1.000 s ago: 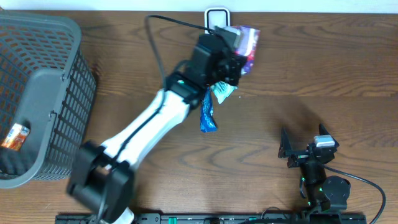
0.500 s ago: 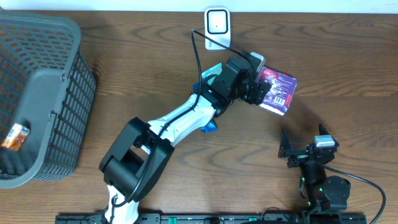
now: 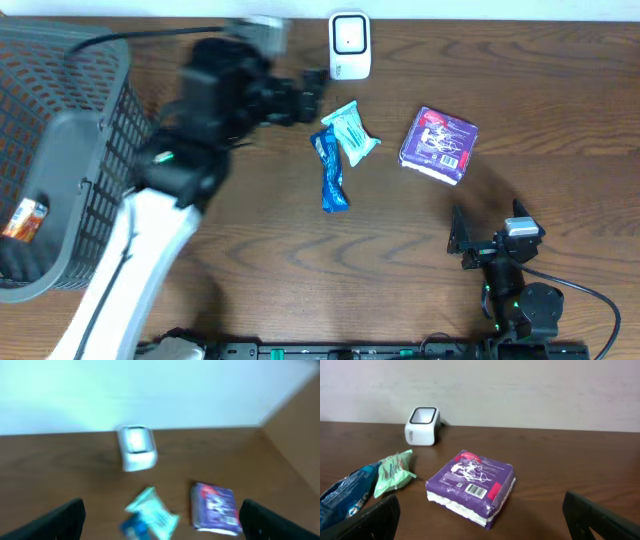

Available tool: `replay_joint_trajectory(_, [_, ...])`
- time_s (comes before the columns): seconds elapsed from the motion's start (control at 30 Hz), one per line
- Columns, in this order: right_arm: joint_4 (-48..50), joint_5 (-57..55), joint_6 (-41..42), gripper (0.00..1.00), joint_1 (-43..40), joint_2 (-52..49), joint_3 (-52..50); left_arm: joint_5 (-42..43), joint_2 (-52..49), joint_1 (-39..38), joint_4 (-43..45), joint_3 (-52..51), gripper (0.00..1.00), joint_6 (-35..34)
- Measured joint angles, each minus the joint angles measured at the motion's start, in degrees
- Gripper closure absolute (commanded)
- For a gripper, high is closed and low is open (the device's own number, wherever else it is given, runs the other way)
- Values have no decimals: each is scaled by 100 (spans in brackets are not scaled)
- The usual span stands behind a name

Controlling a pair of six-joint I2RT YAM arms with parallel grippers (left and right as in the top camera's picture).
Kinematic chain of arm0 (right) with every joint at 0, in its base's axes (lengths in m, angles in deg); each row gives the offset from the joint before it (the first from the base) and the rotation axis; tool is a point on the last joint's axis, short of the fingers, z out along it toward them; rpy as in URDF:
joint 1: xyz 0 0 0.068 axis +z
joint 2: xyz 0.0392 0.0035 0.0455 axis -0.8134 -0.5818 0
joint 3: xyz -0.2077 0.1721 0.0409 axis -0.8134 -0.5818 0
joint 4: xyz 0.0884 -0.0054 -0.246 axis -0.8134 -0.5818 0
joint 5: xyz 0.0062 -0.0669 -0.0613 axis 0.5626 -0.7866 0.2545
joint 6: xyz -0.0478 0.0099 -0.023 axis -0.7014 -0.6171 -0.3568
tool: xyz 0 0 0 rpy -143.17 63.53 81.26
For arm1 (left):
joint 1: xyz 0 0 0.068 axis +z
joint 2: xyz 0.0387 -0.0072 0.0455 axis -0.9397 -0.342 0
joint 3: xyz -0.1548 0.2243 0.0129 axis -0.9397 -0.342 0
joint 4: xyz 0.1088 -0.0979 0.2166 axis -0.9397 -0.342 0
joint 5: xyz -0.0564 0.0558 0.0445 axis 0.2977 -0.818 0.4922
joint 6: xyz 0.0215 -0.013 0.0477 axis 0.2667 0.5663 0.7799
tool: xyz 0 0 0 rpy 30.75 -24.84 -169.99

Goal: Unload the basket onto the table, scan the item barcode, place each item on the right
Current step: 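Carry the purple pack past the scanner and drop it right of center, then reach the left gripper into the basket and grasp the small orange tissue pack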

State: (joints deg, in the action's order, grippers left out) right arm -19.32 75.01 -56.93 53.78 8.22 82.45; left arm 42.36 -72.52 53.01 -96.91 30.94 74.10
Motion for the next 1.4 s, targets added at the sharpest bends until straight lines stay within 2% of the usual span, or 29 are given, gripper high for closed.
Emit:
replay_joint_trajectory(0.13, [0, 0, 0, 1, 0, 0, 0, -345, 761, 1121, -846, 2, 2, -7])
replay_joint_trajectory(0.2, [-2, 0, 0, 1, 0, 0, 0, -815, 1075, 1974, -1360, 11, 2, -210])
replay_joint_trajectory(0.33, [-2, -2, 0, 1, 0, 0, 0, -1233, 1141, 3189, -2052, 9, 2, -566])
replay_joint_trajectory(0.47, [-4, -2, 2, 1, 0, 0, 0, -1429, 946, 3917, -2291, -9, 2, -732])
replay_joint_trajectory(0.9, [-4, 0, 0, 1, 0, 0, 0, -1641, -599, 4846, -2627, -28, 2, -907])
replay_joint_trajectory(1.1, [-2, -2, 0, 1, 0, 0, 0, -2243, -857, 5222, -2664, -42, 2, -911])
replay_joint_trajectory(1.4, [-2, -2, 0, 1, 0, 0, 0, -2529, -1176, 5261, -2695, -66, 0, -911])
